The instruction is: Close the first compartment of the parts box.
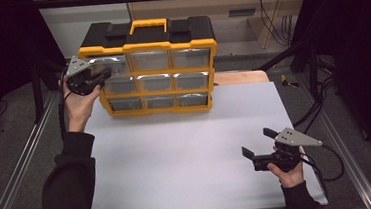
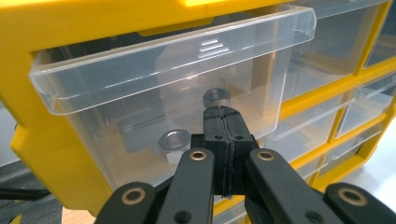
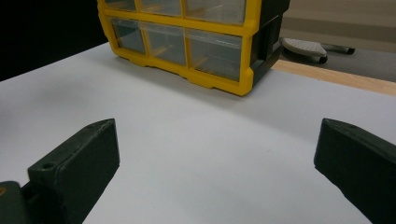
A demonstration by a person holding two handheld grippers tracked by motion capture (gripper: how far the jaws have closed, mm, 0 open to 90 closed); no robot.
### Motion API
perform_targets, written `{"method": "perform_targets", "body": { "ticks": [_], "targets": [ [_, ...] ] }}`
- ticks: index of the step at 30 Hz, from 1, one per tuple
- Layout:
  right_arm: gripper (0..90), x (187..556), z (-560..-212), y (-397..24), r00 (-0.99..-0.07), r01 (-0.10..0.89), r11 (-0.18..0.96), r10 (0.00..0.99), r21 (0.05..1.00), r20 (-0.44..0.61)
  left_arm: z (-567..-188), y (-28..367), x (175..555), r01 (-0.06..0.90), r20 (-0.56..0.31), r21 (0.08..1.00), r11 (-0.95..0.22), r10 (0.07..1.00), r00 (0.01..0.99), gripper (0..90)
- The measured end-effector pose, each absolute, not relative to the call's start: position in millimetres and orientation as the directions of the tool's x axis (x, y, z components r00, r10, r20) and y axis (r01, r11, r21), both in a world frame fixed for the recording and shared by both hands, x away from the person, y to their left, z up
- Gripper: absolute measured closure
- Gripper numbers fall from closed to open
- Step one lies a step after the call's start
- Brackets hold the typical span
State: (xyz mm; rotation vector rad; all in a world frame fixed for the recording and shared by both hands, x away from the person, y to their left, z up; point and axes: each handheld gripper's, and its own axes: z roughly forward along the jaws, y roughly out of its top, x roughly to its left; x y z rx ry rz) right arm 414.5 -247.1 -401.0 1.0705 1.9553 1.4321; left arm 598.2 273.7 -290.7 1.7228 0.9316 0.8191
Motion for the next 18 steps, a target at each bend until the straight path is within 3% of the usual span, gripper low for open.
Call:
{"method": "perform_targets", "body": {
  "ticks": [18],
  "targets": [
    [0.6, 414, -400, -249, -0.576, 0.300, 0.140, 0.815, 0.944, 0.062, -292, 270, 609, 0.216, 0.100, 0.952, -0.215, 0.891, 0.443, 89.3]
  ]
}}
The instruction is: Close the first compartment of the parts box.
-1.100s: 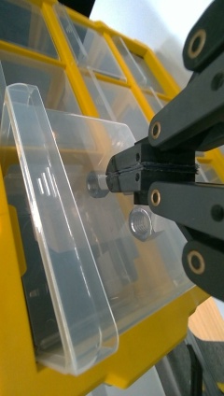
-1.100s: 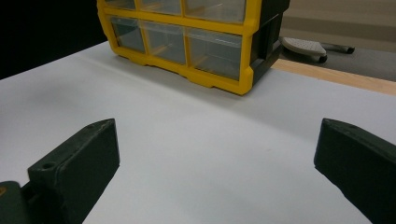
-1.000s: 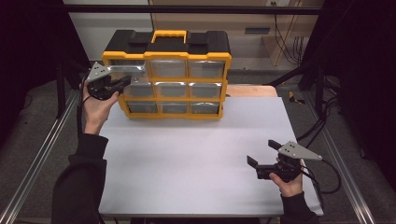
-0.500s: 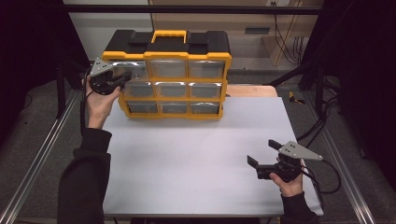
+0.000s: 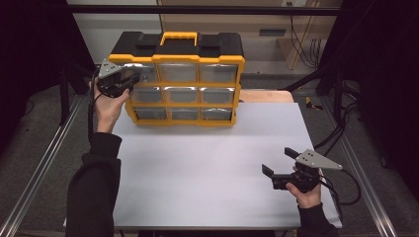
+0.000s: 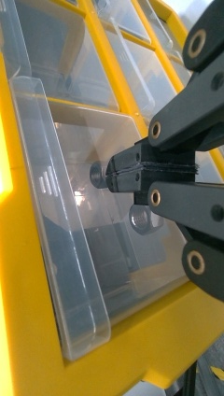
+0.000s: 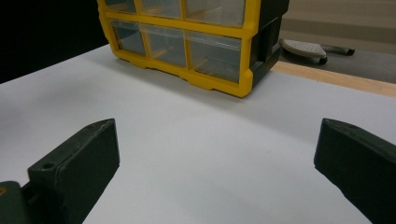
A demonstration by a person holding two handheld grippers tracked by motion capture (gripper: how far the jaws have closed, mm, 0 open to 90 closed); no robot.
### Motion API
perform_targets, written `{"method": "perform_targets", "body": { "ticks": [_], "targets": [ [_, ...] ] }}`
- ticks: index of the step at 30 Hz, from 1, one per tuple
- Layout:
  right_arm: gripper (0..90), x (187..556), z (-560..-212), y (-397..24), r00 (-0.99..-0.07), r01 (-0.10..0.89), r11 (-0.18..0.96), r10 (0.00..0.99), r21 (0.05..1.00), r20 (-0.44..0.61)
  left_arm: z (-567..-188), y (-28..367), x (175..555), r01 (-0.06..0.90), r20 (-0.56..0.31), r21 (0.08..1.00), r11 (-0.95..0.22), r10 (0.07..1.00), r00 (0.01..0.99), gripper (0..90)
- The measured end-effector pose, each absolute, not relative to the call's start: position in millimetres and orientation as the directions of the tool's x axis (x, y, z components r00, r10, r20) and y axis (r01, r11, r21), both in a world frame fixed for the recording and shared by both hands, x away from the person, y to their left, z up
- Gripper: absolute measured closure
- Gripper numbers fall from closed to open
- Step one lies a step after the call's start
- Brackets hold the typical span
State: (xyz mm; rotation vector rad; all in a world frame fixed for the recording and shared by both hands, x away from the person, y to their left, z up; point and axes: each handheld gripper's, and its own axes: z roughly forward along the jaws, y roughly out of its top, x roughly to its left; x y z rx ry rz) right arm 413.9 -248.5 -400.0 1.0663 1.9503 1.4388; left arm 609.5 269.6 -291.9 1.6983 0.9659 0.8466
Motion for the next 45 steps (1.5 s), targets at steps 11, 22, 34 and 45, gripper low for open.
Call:
{"method": "perform_targets", "body": {
  "ticks": [11, 22, 34, 45],
  "targets": [
    [0.6, 413, -400, -248, -0.575, 0.302, 0.138, 0.816, 0.943, 0.065, -292, 269, 607, 0.207, 0.096, 0.956, -0.208, 0.889, 0.448, 86.2],
    [0.5, 412, -399, -249, -0.576, 0.299, 0.134, 0.814, 0.945, 0.067, -297, 255, 572, 0.190, 0.045, 0.967, -0.172, 0.844, 0.534, 61.9],
    [0.5, 412, -398, -248, -0.577, 0.295, 0.133, 0.814, 0.946, 0.066, -318, 247, 528, 0.168, 0.038, 0.970, -0.178, 0.789, 0.614, 25.3],
    [0.5, 412, -397, -248, -0.576, 0.294, 0.134, 0.815, 0.946, 0.063, -338, 231, 494, 0.166, 0.062, 0.960, -0.226, 0.751, 0.658, 3.7]
  ]
}}
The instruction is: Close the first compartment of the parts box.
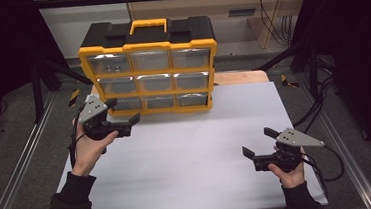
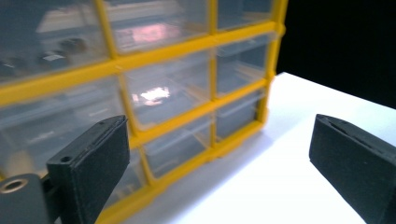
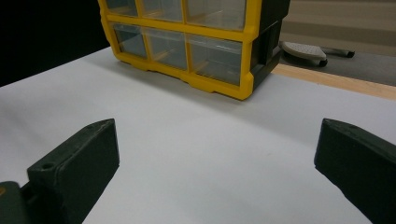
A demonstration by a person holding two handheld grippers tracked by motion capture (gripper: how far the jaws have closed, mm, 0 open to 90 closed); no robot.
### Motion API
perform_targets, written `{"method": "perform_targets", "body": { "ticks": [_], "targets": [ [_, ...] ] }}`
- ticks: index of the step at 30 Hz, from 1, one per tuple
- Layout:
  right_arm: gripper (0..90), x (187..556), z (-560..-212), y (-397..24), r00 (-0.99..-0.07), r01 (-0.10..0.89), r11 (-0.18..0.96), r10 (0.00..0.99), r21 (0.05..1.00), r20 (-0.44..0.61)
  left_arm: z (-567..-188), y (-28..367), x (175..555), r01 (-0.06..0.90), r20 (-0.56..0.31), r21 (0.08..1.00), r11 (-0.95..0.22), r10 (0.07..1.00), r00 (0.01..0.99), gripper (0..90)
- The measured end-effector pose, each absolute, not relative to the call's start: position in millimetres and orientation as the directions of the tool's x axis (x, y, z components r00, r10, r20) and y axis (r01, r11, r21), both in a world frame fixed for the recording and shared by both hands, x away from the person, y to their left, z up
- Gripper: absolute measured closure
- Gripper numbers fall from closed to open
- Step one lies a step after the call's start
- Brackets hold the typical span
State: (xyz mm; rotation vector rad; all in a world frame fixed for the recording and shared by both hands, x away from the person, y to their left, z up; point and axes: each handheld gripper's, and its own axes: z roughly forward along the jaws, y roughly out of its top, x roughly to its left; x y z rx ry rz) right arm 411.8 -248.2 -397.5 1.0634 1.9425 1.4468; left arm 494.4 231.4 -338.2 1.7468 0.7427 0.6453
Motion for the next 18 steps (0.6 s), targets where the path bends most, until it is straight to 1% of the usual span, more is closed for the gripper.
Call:
{"method": "perform_targets", "body": {
  "ticks": [6, 13, 18],
  "targets": [
    [0.5, 411, -397, -249, -0.577, 0.292, 0.133, 0.814, 0.947, 0.064, -356, 234, 476, 0.166, 0.039, 0.963, -0.213, 0.717, 0.696, 2.3],
    [0.5, 411, -396, -250, -0.579, 0.290, 0.134, 0.813, 0.948, 0.062, -375, 248, 461, 0.188, 0.026, 0.956, -0.223, 0.705, 0.708, 1.6],
    [0.5, 412, -398, -249, -0.575, 0.295, 0.137, 0.816, 0.946, 0.061, -385, 254, 457, 0.199, 0.020, 0.955, -0.221, 0.714, 0.700, 1.6]
  ]
}}
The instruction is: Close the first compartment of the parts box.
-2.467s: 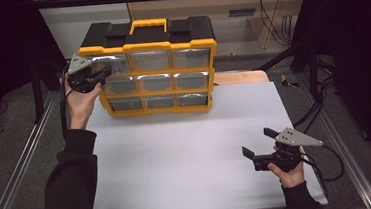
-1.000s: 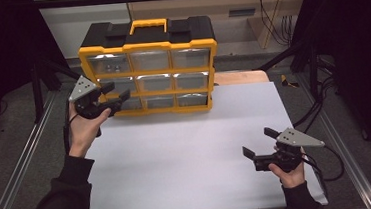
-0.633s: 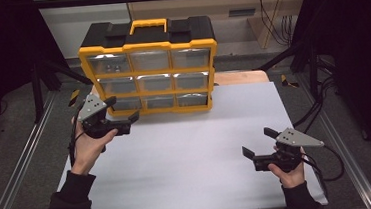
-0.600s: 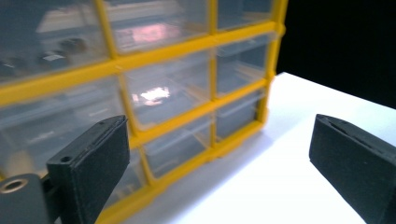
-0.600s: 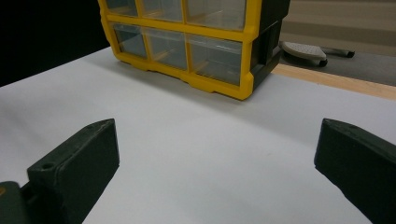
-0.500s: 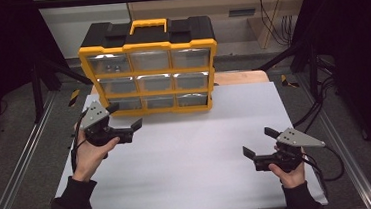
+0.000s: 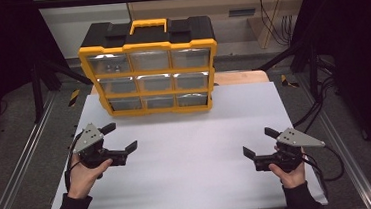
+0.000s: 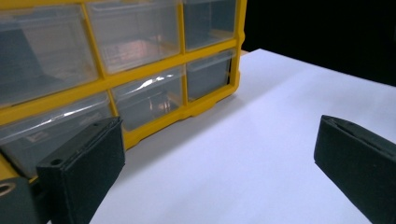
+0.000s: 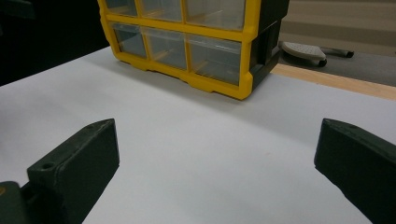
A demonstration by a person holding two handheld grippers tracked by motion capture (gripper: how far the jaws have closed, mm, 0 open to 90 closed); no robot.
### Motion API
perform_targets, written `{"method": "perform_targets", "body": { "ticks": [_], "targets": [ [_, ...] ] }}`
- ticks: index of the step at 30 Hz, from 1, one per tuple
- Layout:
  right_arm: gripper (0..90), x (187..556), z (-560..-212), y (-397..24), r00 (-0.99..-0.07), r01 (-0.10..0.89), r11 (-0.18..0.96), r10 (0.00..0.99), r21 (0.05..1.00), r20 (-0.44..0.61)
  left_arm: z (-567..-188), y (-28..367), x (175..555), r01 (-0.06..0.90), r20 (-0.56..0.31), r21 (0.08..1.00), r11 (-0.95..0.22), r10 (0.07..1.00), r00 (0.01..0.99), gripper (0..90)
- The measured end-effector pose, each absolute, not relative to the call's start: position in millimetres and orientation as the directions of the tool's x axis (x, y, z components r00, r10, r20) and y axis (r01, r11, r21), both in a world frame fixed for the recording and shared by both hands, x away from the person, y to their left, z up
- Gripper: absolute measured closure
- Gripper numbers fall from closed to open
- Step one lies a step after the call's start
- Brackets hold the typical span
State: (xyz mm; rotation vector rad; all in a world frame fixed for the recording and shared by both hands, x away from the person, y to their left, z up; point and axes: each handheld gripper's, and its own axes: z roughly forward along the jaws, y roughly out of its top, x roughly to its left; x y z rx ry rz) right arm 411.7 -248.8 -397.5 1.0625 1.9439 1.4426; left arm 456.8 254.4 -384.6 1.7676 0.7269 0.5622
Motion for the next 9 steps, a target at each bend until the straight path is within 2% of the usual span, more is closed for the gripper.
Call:
{"method": "perform_targets", "body": {
  "ticks": [6, 9],
  "targets": [
    [0.5, 412, -398, -251, -0.575, 0.297, 0.137, 0.816, 0.945, 0.062, -397, 263, 453, 0.208, -0.013, 0.961, -0.180, 0.725, 0.688, 1.8],
    [0.5, 411, -398, -250, -0.574, 0.300, 0.138, 0.817, 0.944, 0.063, -401, 269, 453, 0.224, -0.005, 0.954, -0.198, 0.736, 0.677, 2.7]
  ]
}}
